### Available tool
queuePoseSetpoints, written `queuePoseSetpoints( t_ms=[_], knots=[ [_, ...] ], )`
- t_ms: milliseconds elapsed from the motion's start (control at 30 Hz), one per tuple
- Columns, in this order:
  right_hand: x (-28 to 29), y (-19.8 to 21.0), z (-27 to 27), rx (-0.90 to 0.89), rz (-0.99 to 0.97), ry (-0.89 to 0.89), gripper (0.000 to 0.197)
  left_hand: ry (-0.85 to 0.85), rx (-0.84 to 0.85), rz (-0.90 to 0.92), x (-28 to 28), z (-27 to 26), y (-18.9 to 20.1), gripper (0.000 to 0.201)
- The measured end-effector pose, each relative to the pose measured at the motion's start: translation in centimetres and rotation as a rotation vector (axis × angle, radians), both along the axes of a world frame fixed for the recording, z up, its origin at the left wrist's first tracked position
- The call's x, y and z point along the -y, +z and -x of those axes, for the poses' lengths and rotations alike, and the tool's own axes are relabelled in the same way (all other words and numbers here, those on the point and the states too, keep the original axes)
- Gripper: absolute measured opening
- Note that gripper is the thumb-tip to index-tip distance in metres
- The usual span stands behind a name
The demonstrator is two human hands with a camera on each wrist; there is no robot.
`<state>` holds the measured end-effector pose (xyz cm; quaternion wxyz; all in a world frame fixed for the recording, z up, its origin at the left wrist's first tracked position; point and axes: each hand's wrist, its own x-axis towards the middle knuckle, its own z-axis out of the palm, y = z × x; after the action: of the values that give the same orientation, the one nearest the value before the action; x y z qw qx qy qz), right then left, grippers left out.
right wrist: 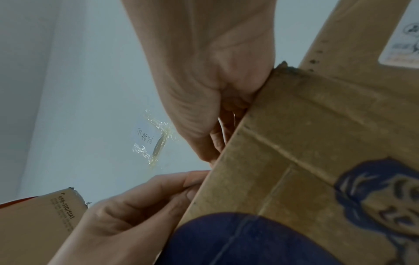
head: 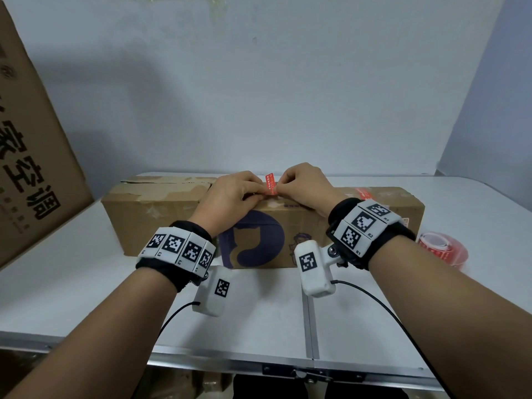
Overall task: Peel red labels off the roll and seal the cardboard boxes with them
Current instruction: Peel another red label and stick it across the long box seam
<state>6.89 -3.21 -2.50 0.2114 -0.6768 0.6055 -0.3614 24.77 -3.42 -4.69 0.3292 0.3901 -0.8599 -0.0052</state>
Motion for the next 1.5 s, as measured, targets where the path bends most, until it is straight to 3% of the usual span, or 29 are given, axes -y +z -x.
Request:
queuePoseSetpoints(
  t_ms=[467,667,767,1033,1167,1500],
  knots=[
    [0.0,0.0,0.0,-0.067,-0.025,0.015,0.015,-0.044,0.161,-0.001,0.0,-0.2,0.8,0.025],
    [0.0,-0.1,-0.1,-0.096,-0.026,0.032,0.017,-0.034,0.162,-0.033,-0.1,-0.2,0.8,0.027],
    [0.0,0.0,0.0,-0.117,-0.005,0.027,0.008,-0.027,0.156,-0.044,0.1,-0.3,0.6,0.031],
    [1.5,-0.3,-0.2,-0.174,0.028,-0.011,0.016,-0.011,0.144,-0.059,0.1,-0.3,0.5,0.033],
    [2.4,-0.6,0.0,-0.214,0.026,-0.069,0.030,-0.007,0.136,-0.074,-0.1,-0.3,0.6,0.033],
    [2.8,-1.2,0.0,-0.252,0.066,-0.090,0.016,0.009,0.130,-0.138,-0.3,0.1,1.6,0.028]
  ],
)
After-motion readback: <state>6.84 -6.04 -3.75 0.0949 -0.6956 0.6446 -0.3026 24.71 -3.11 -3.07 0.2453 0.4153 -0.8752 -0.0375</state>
